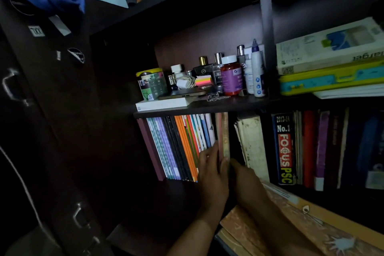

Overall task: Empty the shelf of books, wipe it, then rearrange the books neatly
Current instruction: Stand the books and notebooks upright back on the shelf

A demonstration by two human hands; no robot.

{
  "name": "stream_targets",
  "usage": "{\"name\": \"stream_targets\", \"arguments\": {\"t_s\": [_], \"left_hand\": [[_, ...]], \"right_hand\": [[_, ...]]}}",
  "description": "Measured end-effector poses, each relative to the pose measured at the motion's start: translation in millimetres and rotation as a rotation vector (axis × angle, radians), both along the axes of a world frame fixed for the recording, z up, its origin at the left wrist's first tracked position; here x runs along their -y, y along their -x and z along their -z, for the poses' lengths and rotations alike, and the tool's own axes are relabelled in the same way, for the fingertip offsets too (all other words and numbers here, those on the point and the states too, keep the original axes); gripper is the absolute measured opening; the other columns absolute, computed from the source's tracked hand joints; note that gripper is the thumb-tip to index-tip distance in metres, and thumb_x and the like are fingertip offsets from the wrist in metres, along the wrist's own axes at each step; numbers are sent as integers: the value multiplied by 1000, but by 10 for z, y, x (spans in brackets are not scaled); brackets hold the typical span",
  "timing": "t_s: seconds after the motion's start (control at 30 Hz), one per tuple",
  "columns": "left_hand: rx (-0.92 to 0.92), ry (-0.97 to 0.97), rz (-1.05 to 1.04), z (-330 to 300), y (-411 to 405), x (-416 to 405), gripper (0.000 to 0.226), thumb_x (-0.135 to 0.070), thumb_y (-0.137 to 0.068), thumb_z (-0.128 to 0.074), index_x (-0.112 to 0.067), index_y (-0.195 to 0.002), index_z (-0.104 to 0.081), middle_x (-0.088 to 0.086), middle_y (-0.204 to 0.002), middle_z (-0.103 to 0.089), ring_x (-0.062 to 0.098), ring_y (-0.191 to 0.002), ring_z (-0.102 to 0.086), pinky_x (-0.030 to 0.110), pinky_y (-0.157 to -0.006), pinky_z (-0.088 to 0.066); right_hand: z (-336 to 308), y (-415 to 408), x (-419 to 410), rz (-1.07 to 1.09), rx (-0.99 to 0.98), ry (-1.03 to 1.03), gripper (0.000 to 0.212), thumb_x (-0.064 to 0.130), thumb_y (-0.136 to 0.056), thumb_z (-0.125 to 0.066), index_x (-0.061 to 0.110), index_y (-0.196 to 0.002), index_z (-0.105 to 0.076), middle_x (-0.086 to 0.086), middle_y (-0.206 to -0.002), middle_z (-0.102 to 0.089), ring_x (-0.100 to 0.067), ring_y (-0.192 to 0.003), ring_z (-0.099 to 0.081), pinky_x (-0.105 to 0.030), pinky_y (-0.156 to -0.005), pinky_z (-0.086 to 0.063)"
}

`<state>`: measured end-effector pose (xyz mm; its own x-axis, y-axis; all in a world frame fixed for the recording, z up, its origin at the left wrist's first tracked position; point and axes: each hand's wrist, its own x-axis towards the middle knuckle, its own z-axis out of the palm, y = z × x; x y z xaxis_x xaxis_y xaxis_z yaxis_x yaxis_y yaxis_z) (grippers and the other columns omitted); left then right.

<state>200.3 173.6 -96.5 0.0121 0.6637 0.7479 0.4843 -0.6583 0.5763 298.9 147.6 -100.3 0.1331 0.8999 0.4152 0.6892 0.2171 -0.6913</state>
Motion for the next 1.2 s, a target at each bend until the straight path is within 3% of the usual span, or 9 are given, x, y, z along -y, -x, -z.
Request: {"name": "stream_targets", "arguments": {"t_s": [0.1, 0.2, 0.33, 0.47, 0.67, 0.87, 0.97, 1.07, 1.2], "left_hand": [[-74, 21, -35, 100, 76, 46, 42, -38, -102, -53, -30, -144, -54, -15, -129, -53, 0, -112, -54, 16, -89, -44], [0, 10, -95, 83, 173, 36, 25, -27, -94, -67, -32, -118, -66, -18, -106, -64, 2, -94, -64, 23, -79, -50], [124, 62, -72, -34, 99, -123, 32, -4, -82, -76, -29, -86, -56, -13, -79, -58, -1, -73, -57, 17, -64, -42], [127, 71, -154, 22, 2, -229, 28, -16, -85, -77, -24, -83, -50, -10, -76, -49, 1, -68, -47, 25, -60, -37], [-88, 277, 106, 191, 313, -89, 20, -48, -90, -63, -29, -91, -58, -11, -82, -65, 6, -78, -64, 33, -72, -51], [-605, 388, 325, 426, 678, 477, 68, -86, -74, -54, -28, -110, -65, -16, -112, -51, 4, -107, -45, 24, -94, -40], [-662, 345, 286, 365, 624, 494, 64, -85, -71, -55, -30, -104, -57, -14, -108, -46, 10, -103, -43, 32, -91, -39], [-633, 366, 327, 394, 648, 467, 64, -76, -77, -60, -32, -124, -57, -13, -115, -53, 12, -109, -46, 34, -95, -39], [-358, 401, 445, 407, 715, 458, 46, -33, -84, -73, -19, -126, -60, -5, -116, -68, 12, -106, -65, 28, -89, -51]], "right_hand": [[72, 12, -59, 50, 18, -9, 12, 30, -104, -51, 23, -109, -59, 4, -98, -69, -15, -88, -67, -21, -71, -40], [56, 20, -68, 55, -35, 3, 5, 35, -102, -52, 32, -106, -53, 10, -89, -64, -6, -74, -59, -21, -66, -43], [42, 31, -73, 62, -10, 10, 38, 32, -97, -55, 31, -134, -47, -1, -111, -68, -23, -97, -66, -36, -83, -52], [56, 46, -76, 37, -32, 54, 46, 21, -97, -57, 25, -141, -45, -9, -120, -65, -30, -105, -64, -40, -85, -52], [95, 37, -63, 13, -9, 86, 47, 21, -100, -50, 19, -146, -40, -12, -125, -63, -30, -110, -62, -38, -88, -50], [74, 46, -50, 31, 29, 143, 66, 12, -93, -58, 19, -153, -33, -13, -128, -63, -33, -114, -62, -41, -94, -52], [36, 53, -10, 55, 28, 142, 51, 21, -99, -53, 13, -148, -41, -16, -126, -65, -33, -112, -63, -42, -93, -53], [-67, 116, 18, 67, 118, 229, 39, 23, -98, -52, 8, -135, -50, -17, -122, -65, -32, -107, -65, -42, -90, -54], [-566, 124, 199, -42, 284, 318, 20, 19, -96, -59, 4, -109, -62, -15, -108, -67, -27, -95, -64, -30, -76, -49]]}}
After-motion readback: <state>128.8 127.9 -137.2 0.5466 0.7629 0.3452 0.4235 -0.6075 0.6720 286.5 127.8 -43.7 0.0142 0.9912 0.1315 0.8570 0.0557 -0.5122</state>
